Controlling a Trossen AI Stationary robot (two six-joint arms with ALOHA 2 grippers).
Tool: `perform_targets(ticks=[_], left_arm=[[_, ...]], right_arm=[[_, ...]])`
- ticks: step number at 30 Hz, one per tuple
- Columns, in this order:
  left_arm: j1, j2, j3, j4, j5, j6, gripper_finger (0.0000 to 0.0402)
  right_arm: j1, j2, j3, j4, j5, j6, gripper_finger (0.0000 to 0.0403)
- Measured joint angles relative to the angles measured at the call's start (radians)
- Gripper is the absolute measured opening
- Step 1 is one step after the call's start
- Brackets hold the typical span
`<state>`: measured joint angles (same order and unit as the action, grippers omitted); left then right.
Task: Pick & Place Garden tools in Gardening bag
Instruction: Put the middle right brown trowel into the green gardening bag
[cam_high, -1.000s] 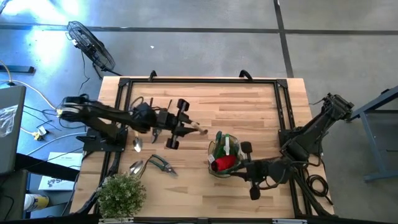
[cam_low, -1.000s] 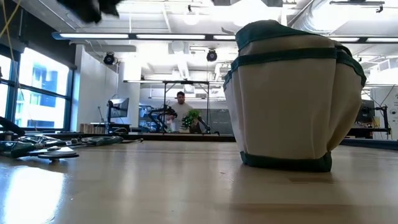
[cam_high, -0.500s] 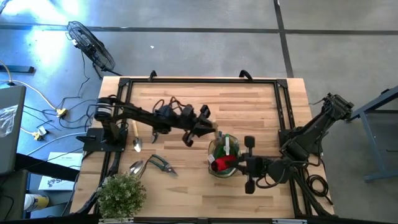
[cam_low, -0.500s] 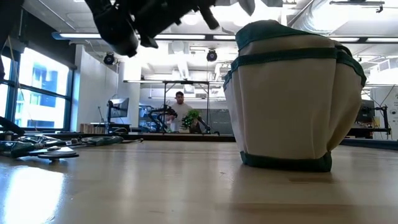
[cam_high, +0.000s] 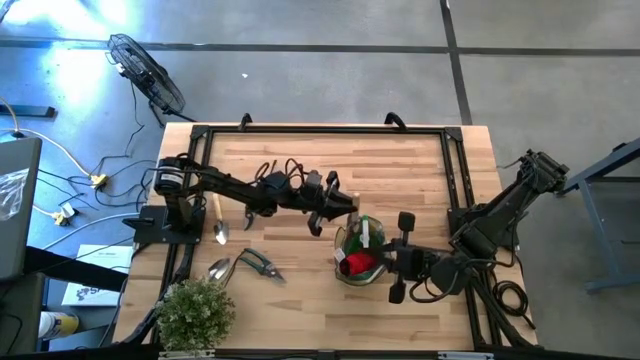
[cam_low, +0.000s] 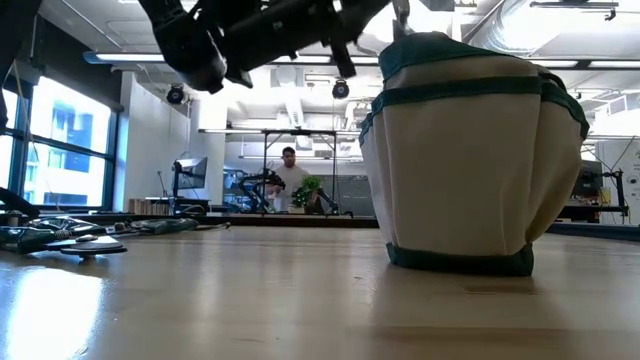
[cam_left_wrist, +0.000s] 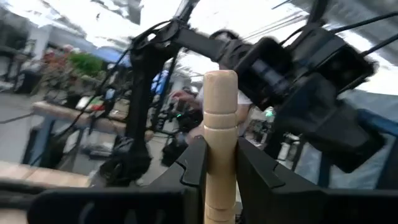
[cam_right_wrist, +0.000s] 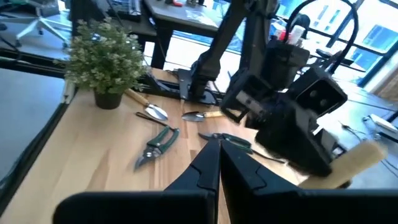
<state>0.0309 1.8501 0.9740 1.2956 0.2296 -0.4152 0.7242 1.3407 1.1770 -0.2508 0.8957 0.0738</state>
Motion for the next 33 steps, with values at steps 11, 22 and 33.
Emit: perform_targets(ticks=[11,22,33], left_arm=[[-0.028,0.062,0.005,0.003,-0.062,0.066,0.0049],[-0.038,0.088,0.023,-0.074,-0.106,0.133,0.0049],[-0.038,0.111,0.023,-0.119,-0.066,0.209,0.0049]], right_arm=[[0.000,0.000,0.000,0.000,0.003,-0.001,0.0003],[0.002,0.000,0.000,-0.001,-0.007,0.010,0.0003],[0.002,0.000,0.000,-0.011,-0.008,-0.022,0.0003]])
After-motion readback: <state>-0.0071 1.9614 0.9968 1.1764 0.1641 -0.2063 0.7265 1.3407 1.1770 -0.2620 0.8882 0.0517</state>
